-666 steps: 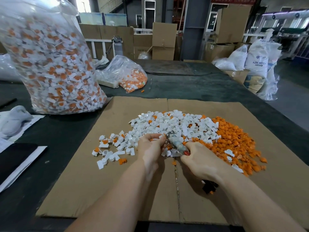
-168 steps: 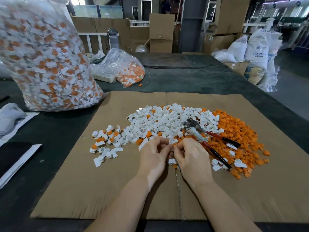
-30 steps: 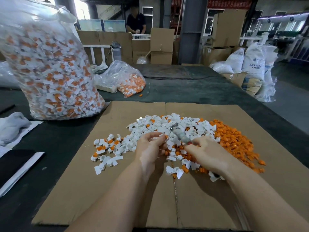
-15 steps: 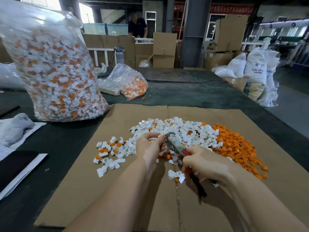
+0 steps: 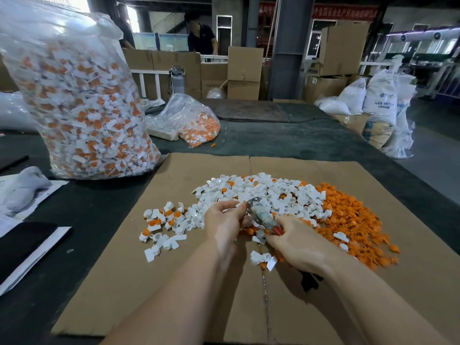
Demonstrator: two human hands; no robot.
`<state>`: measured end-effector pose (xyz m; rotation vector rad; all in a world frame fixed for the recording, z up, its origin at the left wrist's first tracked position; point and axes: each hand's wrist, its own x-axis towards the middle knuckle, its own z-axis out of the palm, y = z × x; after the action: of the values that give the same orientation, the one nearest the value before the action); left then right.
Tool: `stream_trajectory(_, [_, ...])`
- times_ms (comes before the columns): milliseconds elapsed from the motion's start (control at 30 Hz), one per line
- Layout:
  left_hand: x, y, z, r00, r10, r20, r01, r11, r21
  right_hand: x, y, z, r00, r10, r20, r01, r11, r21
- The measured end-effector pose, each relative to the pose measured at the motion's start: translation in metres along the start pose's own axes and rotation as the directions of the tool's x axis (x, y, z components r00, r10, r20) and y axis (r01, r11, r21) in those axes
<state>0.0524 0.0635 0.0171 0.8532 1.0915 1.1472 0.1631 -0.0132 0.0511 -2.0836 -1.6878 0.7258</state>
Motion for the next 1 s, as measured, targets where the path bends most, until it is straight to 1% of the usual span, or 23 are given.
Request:
stream_trajectory(100, [-0.001, -0.001, -0.003, 1.000, -0.007, 0.007, 0.007, 1.000, -0.028, 0.000, 0.010, 0.001, 0.999, 0.015, -0.035, -0.011, 0.995, 0.099])
stream_trajectory(167, [-0.001, -0.004, -0.009, 1.000, 0.003, 0.019, -0.004, 1.000, 0.018, 0.002, 0.020, -0.001, 0.993, 0.060, -0.099, -0.046, 0.989, 0.142])
stream_trajectory(200, [-0.001, -0.007, -0.012, 0.999, 0.023, 0.033, -0.025, 0.997, 0.070, 0.004, 0.026, -0.002, 0.984, 0.087, -0.158, -0.069, 0.991, 0.115])
stream_trajectory(300, [-0.001, -0.014, -0.019, 0.988, 0.125, 0.086, -0.143, 0.955, 0.260, 0.011, 0.042, -0.005, 0.919, 0.108, -0.379, -0.166, 0.978, -0.124])
stream_trajectory(367, [-0.002, -0.018, -0.020, 0.974, 0.188, 0.124, -0.222, 0.897, 0.382, 0.017, 0.054, -0.006, 0.879, 0.104, -0.466, -0.238, 0.941, -0.239])
stream_trajectory(433, [-0.004, -0.020, -0.021, 0.960, 0.224, 0.167, -0.277, 0.836, 0.473, 0.021, 0.065, -0.006, 0.861, 0.088, -0.501, -0.293, 0.891, -0.347])
stream_trajectory(500, [-0.006, -0.023, -0.022, 0.949, 0.256, 0.185, -0.316, 0.793, 0.520, 0.024, 0.071, -0.005, 0.859, 0.066, -0.508, -0.330, 0.830, -0.450])
stream_trajectory(600, [-0.006, -0.025, -0.023, 0.946, 0.276, 0.170, -0.324, 0.798, 0.508, 0.025, 0.074, -0.001, 0.849, 0.066, -0.524, -0.386, 0.754, -0.531])
stream_trajectory(667, [-0.005, -0.027, -0.023, 0.942, 0.288, 0.173, -0.336, 0.800, 0.498, 0.022, 0.070, 0.004, 0.832, 0.008, -0.555, -0.392, 0.716, -0.577])
stream_trajectory(700, [-0.005, -0.027, -0.023, 0.940, 0.292, 0.175, -0.340, 0.801, 0.493, 0.021, 0.065, 0.007, 0.814, -0.074, -0.576, -0.343, 0.740, -0.579])
stream_trajectory(733, [-0.005, -0.028, -0.024, 0.939, 0.295, 0.178, -0.344, 0.803, 0.486, 0.021, 0.060, 0.011, 0.784, -0.190, -0.591, -0.231, 0.795, -0.561])
stream_trajectory(767, [-0.005, -0.028, -0.024, 0.936, 0.301, 0.180, -0.351, 0.803, 0.481, 0.021, 0.054, 0.017, 0.740, -0.313, -0.595, -0.068, 0.846, -0.529])
stream_trajectory(800, [-0.005, -0.029, -0.024, 0.934, 0.307, 0.184, -0.358, 0.802, 0.478, 0.021, 0.048, 0.026, 0.694, -0.413, -0.589, 0.089, 0.862, -0.499])
stream_trajectory(833, [-0.005, -0.029, -0.024, 0.932, 0.310, 0.188, -0.362, 0.803, 0.473, 0.021, 0.041, 0.035, 0.661, -0.481, -0.576, 0.215, 0.857, -0.469])
stream_trajectory(867, [-0.006, -0.029, -0.024, 0.932, 0.307, 0.193, -0.363, 0.809, 0.463, 0.021, 0.037, 0.043, 0.637, -0.531, -0.559, 0.315, 0.841, -0.440])
stream_trajectory(900, [-0.006, -0.029, -0.024, 0.933, 0.299, 0.202, -0.359, 0.815, 0.454, 0.021, 0.034, 0.049, 0.618, -0.557, -0.555, 0.382, 0.829, -0.408])
stream_trajectory(933, [-0.007, -0.029, -0.025, 0.934, 0.286, 0.213, -0.354, 0.821, 0.448, 0.022, 0.031, 0.054, 0.616, -0.554, -0.560, 0.416, 0.832, -0.366])
stream_trajectory(1000, [-0.008, -0.029, -0.026, 0.936, 0.254, 0.243, -0.340, 0.832, 0.438, 0.024, 0.032, 0.059, 0.635, -0.505, -0.584, 0.421, 0.861, -0.286])
